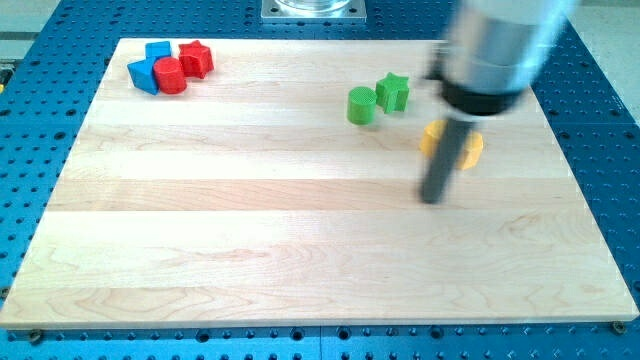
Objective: Move the red star above the cube
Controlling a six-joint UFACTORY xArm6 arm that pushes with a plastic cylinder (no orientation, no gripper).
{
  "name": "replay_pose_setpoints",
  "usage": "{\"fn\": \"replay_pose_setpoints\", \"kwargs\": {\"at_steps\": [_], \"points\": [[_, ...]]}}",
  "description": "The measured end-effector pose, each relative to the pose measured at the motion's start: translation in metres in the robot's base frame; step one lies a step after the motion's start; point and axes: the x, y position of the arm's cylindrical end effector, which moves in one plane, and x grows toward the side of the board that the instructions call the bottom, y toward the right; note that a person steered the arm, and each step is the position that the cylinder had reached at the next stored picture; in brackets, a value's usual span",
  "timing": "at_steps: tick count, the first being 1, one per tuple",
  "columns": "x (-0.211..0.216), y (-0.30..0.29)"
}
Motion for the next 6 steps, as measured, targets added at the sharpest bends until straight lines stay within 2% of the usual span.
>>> {"fn": "replay_pose_setpoints", "kwargs": {"at_steps": [1, 2, 3, 4, 5, 6], "points": [[-0.028, -0.168], [-0.089, -0.228], [-0.187, -0.223], [-0.250, -0.234], [-0.270, -0.254], [-0.284, -0.230]]}}
